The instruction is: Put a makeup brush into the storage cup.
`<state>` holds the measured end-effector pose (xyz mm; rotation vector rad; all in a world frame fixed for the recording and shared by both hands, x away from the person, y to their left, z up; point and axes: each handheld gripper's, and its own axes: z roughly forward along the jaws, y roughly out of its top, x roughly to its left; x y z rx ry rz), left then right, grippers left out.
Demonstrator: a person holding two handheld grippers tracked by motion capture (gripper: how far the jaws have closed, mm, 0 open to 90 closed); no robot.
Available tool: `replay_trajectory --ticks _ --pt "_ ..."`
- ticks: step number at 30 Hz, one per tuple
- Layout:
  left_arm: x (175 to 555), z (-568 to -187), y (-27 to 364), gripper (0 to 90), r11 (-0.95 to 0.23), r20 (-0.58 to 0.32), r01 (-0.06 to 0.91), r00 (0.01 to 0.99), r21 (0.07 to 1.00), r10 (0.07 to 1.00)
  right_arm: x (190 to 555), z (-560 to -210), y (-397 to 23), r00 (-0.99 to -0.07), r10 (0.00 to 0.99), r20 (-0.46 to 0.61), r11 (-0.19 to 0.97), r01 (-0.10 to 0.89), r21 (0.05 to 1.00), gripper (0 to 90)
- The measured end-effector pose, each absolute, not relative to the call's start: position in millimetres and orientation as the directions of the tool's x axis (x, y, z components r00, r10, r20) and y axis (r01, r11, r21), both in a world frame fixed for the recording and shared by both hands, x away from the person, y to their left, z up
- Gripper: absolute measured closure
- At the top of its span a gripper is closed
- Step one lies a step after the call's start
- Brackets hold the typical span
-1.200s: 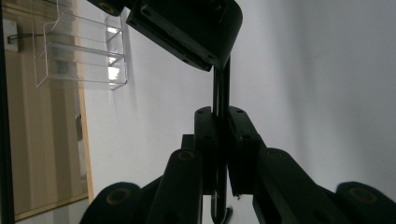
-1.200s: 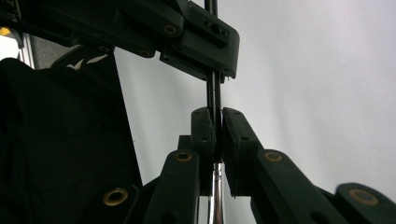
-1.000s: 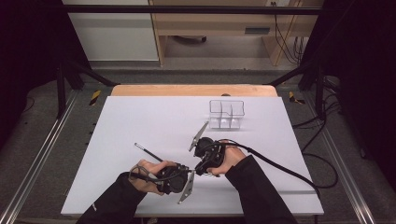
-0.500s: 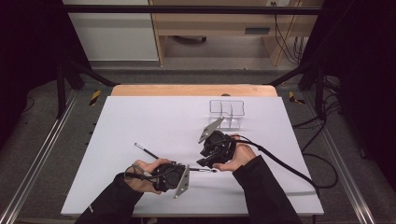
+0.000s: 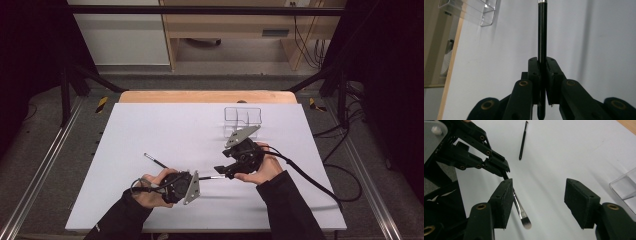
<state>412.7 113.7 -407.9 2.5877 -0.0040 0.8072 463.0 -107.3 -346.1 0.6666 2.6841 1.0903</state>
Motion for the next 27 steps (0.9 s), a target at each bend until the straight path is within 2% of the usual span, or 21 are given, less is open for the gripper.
replay_trajectory --ticks 11,19,27 --pt "416.5 -409.6 124.5 83.0 -0.877 0.504 -0.045 0.831 0.479 0.233 460.3 -348.2 -124.1 -0.845 0.535 -0.003 0.526 0.33 0.784 26.5" --pt "419.4 -411.0 130.6 82.9 -0.843 0.467 0.009 0.829 0.538 0.308 456.4 -349.1 -142.7 -0.797 0.604 0.003 0.423 0.324 0.846 21.5" --pt "420.7 -413.4 135.0 82.9 -0.804 0.423 0.06 0.826 0.592 0.373 453.1 -356.1 -152.8 -0.765 0.644 0.017 0.372 0.333 0.867 17.5"
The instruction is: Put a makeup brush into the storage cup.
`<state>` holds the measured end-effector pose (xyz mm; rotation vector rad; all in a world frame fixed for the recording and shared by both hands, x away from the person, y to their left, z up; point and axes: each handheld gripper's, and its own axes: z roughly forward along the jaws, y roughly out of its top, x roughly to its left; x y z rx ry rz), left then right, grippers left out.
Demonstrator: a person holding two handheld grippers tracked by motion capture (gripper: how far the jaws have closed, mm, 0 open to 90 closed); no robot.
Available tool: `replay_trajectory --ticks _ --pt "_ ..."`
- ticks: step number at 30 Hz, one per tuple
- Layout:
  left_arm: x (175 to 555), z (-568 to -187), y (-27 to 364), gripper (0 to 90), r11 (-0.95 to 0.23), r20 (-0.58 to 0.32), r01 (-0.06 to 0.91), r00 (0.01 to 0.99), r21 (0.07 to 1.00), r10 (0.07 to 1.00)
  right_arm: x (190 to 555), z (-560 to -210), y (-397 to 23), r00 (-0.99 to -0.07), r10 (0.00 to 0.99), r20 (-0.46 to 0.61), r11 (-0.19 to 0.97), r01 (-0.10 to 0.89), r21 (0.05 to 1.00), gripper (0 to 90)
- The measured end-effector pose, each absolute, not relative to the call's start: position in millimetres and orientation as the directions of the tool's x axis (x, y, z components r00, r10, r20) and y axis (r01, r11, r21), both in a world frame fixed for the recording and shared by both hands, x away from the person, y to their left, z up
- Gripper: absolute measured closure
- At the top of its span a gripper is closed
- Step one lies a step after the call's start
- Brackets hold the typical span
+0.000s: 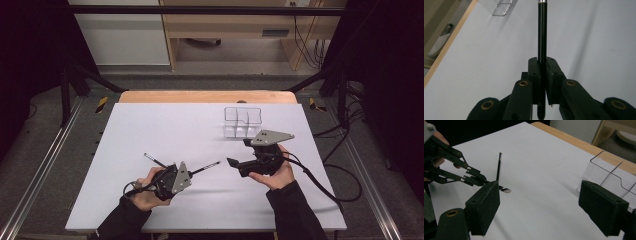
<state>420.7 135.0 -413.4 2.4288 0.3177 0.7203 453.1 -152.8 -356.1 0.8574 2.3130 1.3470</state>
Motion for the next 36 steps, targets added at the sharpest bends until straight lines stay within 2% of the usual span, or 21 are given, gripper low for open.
replay_trajectory --ticks 14,26,36 --pt "422.2 -415.1 141.3 82.9 -0.685 0.303 0.157 0.811 0.711 0.5 444.3 -376.1 -157.1 -0.745 0.664 0.064 0.296 0.341 0.892 14.7" --pt "423.1 -419.1 141.9 83.0 -0.619 0.25 0.204 0.786 0.758 0.565 442.2 -388.5 -153.1 -0.746 0.66 0.092 0.256 0.338 0.905 13.2" --pt "424.1 -420.7 142.2 83.0 -0.51 0.147 0.264 0.762 0.819 0.63 443.8 -391.4 -148.4 -0.737 0.663 0.133 0.199 0.344 0.918 12.4"
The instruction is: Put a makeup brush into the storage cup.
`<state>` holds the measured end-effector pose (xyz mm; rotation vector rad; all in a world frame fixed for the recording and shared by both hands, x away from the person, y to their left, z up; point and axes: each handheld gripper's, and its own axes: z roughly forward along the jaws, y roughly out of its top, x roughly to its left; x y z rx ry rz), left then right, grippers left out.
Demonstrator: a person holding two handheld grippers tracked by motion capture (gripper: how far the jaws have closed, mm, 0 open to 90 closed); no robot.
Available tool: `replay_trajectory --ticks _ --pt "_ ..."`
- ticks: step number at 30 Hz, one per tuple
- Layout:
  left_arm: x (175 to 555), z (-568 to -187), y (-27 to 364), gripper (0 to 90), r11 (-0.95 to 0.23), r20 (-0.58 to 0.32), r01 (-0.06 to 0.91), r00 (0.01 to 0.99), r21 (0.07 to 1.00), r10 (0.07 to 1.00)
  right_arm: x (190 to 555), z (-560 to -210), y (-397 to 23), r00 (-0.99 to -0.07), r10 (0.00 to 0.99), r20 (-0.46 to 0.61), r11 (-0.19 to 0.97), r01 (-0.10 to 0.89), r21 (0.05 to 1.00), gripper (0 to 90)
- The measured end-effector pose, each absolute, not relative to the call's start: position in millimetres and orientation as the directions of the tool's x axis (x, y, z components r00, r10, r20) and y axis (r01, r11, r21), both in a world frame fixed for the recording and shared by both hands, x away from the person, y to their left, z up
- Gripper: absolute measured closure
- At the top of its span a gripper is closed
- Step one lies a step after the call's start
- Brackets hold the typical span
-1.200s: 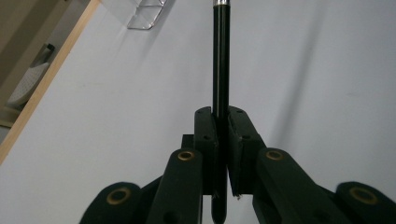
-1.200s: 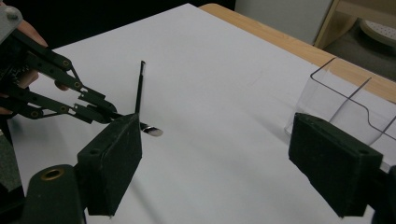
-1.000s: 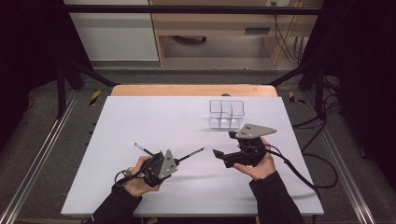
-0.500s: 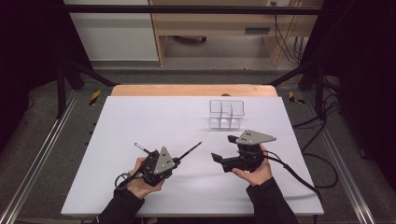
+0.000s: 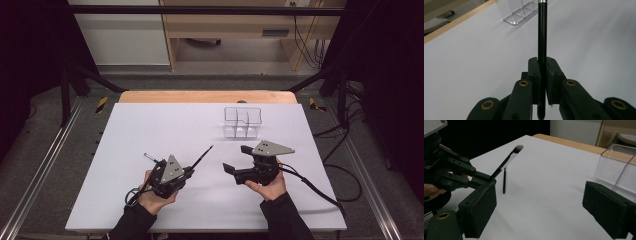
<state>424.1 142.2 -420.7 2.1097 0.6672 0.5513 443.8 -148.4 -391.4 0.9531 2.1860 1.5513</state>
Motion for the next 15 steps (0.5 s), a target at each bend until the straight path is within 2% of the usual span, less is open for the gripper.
replay_trajectory --ticks 15 --pt "424.9 -424.0 139.2 83.0 -0.388 0.031 0.33 0.727 0.86 0.686 446.6 -388.8 -144.4 -0.711 0.673 0.206 0.095 0.359 0.929 9.9"
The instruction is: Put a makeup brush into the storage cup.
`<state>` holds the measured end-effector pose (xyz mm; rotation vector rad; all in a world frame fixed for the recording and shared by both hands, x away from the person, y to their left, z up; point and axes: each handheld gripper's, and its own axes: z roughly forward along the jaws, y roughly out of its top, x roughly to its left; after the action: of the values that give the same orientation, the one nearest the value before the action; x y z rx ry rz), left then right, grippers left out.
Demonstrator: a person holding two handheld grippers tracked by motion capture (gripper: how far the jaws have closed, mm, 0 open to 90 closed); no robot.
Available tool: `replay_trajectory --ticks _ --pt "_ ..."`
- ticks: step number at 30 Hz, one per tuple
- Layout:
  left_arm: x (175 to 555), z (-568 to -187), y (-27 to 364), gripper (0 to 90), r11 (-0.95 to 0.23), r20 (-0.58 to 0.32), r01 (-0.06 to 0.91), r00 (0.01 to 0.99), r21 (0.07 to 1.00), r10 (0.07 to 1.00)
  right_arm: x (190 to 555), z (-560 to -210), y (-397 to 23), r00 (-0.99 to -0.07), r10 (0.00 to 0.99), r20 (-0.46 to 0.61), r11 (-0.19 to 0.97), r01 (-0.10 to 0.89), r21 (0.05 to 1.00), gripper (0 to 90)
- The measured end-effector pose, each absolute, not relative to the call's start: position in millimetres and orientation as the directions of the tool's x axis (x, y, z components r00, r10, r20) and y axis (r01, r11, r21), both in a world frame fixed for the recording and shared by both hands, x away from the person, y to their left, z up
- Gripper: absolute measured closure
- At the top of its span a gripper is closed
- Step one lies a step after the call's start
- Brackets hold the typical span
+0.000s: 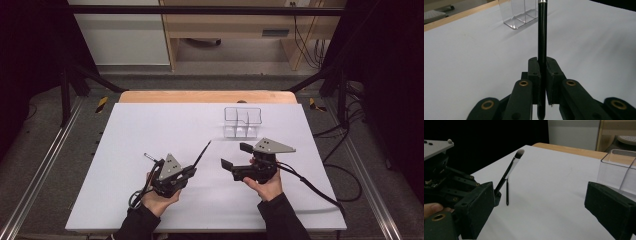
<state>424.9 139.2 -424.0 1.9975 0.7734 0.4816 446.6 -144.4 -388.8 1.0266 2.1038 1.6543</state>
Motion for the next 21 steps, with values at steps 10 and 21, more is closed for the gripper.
replay_trajectory --ticks 10,21 --pt "423.9 -421.4 136.0 82.9 -0.335 -0.004 0.339 0.708 0.879 0.706 446.8 -385.2 -133.2 -0.706 0.673 0.221 0.074 0.361 0.93 9.4" --pt "424.6 -412.7 132.4 83.0 -0.269 -0.03 0.334 0.676 0.904 0.736 447.9 -380.4 -122.2 -0.701 0.658 0.275 0.009 0.373 0.928 12.7"
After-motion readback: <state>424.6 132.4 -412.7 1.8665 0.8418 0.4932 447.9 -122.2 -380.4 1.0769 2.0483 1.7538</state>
